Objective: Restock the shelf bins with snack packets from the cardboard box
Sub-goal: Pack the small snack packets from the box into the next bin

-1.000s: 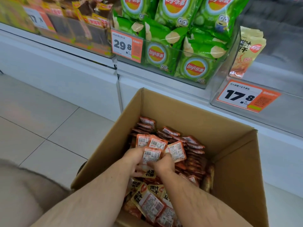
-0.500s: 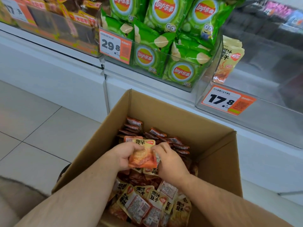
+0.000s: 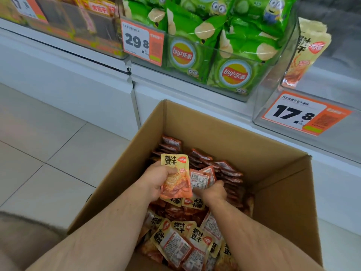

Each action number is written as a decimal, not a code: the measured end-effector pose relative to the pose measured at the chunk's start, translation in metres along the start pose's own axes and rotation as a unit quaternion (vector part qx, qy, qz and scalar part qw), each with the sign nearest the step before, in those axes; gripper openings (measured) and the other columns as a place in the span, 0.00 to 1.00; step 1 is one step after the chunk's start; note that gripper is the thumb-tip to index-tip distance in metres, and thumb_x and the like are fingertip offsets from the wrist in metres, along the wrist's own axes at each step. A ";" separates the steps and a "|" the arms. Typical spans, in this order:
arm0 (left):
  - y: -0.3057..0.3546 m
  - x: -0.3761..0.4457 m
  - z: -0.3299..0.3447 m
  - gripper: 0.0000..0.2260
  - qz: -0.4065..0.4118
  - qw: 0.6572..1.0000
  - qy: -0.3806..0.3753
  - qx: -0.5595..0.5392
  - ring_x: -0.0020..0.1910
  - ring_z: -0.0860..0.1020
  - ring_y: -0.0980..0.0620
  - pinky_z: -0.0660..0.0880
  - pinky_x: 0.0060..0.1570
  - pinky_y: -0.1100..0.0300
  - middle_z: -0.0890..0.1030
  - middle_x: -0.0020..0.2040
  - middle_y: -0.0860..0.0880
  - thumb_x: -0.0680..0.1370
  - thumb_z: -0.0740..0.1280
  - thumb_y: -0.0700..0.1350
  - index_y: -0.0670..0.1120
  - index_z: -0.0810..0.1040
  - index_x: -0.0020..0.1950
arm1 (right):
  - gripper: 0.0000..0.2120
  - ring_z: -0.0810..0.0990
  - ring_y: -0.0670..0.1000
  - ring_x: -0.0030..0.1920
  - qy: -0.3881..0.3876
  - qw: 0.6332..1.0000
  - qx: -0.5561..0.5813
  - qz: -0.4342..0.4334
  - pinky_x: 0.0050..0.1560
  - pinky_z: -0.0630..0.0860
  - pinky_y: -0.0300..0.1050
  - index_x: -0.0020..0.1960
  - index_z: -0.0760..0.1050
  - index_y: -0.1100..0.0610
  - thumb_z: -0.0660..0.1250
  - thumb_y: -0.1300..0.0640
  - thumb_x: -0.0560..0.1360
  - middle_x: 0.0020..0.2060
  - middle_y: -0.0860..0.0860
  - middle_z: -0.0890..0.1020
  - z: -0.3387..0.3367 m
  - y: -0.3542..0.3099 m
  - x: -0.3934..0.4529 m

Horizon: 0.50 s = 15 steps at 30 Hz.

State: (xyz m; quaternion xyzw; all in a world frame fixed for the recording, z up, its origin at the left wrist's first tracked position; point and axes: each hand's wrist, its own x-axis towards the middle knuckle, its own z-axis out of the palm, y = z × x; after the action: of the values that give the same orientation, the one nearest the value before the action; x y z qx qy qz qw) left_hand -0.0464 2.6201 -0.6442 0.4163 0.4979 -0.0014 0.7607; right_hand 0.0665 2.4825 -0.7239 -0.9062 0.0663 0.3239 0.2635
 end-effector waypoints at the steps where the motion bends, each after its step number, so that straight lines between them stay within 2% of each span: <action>1: 0.001 -0.002 0.001 0.10 -0.001 1.000 0.001 0.000 0.49 0.84 0.40 0.81 0.45 0.46 0.84 0.52 0.40 0.80 0.64 0.34 0.45 0.77 0.59 | 0.30 0.82 0.57 0.54 -0.012 1.000 0.008 -0.006 0.52 0.80 0.51 0.61 0.70 0.58 0.81 0.52 0.66 0.55 0.55 0.81 -0.001 0.001 0.001; 3: 0.002 -0.004 0.002 0.10 -0.002 1.000 0.005 0.002 0.48 0.84 0.41 0.81 0.44 0.47 0.84 0.51 0.40 0.80 0.64 0.35 0.45 0.76 0.59 | 0.20 0.83 0.53 0.48 -0.040 0.998 0.002 -0.053 0.52 0.81 0.50 0.56 0.77 0.55 0.79 0.53 0.68 0.51 0.52 0.84 -0.011 0.001 -0.002; 5: 0.005 -0.009 0.004 0.09 -0.009 1.000 0.005 0.001 0.47 0.84 0.40 0.81 0.44 0.47 0.85 0.50 0.40 0.80 0.64 0.37 0.45 0.76 0.59 | 0.14 0.83 0.52 0.48 -0.040 0.988 -0.048 -0.140 0.50 0.80 0.47 0.53 0.80 0.52 0.77 0.51 0.70 0.49 0.50 0.85 -0.035 -0.005 -0.012; 8: 0.013 -0.023 0.009 0.08 -0.024 1.000 -0.015 0.006 0.45 0.84 0.41 0.81 0.42 0.49 0.85 0.48 0.39 0.81 0.63 0.43 0.42 0.79 0.57 | 0.14 0.81 0.54 0.51 0.047 0.941 -0.185 -0.280 0.50 0.78 0.47 0.55 0.78 0.48 0.72 0.45 0.72 0.52 0.49 0.80 -0.086 -0.014 -0.035; 10: 0.019 -0.032 0.013 0.12 -0.027 0.999 -0.033 0.005 0.42 0.84 0.43 0.79 0.38 0.53 0.86 0.45 0.41 0.82 0.62 0.47 0.41 0.80 0.56 | 0.10 0.80 0.58 0.47 0.131 0.881 -0.249 -0.380 0.46 0.77 0.50 0.55 0.74 0.50 0.69 0.51 0.76 0.53 0.50 0.75 -0.123 -0.015 -0.058; 11: 0.022 -0.036 0.017 0.14 -0.024 0.999 -0.045 0.006 0.42 0.85 0.44 0.79 0.39 0.54 0.86 0.44 0.41 0.82 0.62 0.50 0.41 0.81 0.57 | 0.09 0.79 0.59 0.44 0.169 0.840 -0.260 -0.446 0.43 0.77 0.51 0.54 0.72 0.51 0.68 0.54 0.75 0.52 0.50 0.75 -0.139 -0.015 -0.069; 13: 0.028 -0.045 0.027 0.19 -0.014 0.997 -0.079 0.006 0.48 0.85 0.42 0.80 0.50 0.48 0.86 0.50 0.41 0.82 0.60 0.54 0.42 0.81 0.60 | 0.15 0.80 0.58 0.41 0.219 0.750 -0.282 -0.557 0.41 0.77 0.49 0.53 0.69 0.50 0.68 0.59 0.68 0.51 0.51 0.79 -0.168 -0.016 -0.092; 15: 0.034 -0.055 0.042 0.23 -0.001 0.992 -0.127 0.010 0.55 0.83 0.40 0.76 0.61 0.41 0.84 0.55 0.41 0.82 0.58 0.58 0.43 0.81 0.63 | 0.20 0.82 0.58 0.43 0.257 0.671 -0.286 -0.634 0.46 0.77 0.47 0.55 0.69 0.52 0.69 0.58 0.65 0.54 0.53 0.82 -0.186 -0.016 -0.107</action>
State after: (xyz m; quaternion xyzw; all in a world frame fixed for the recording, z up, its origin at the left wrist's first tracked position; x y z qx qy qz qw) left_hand -0.0282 2.5926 -0.5746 0.4193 0.3977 -0.0603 0.8139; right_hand 0.0898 2.3937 -0.5297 -0.8087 -0.5549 -0.1639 0.1056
